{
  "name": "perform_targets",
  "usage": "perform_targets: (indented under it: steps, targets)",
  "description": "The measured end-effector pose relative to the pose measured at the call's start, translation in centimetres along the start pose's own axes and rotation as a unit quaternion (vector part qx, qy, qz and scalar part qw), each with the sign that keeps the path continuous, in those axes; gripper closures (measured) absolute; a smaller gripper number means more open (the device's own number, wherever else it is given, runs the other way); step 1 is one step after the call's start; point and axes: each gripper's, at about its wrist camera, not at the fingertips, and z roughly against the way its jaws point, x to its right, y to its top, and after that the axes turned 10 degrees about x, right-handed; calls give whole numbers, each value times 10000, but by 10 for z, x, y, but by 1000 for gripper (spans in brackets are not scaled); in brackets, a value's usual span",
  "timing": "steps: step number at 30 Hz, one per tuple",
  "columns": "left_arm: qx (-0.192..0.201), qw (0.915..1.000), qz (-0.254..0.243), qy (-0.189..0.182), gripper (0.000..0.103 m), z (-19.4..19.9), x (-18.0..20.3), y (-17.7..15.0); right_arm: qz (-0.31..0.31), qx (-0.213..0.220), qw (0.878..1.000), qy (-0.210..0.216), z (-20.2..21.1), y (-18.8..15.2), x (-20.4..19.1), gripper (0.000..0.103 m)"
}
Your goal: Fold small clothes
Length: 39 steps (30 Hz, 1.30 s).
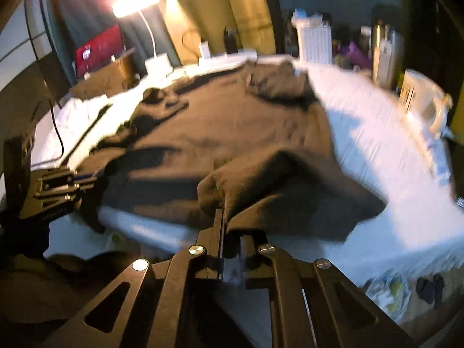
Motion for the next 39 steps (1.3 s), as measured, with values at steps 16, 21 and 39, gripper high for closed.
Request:
perform_targets:
  steps: [16, 21, 39]
  targets:
    - [-1, 9983, 381, 450, 94, -39, -58, 33, 95, 59, 9944, -1052, -70, 63, 72, 95]
    - [-169, 9980, 518, 313, 87, -33, -56, 28, 368, 93, 9941, -1018, -62, 65, 76, 95]
    - [-436, 9967, 567, 384, 60, -50, -44, 20, 425, -282, 9861, -1580, -48, 54, 115, 93]
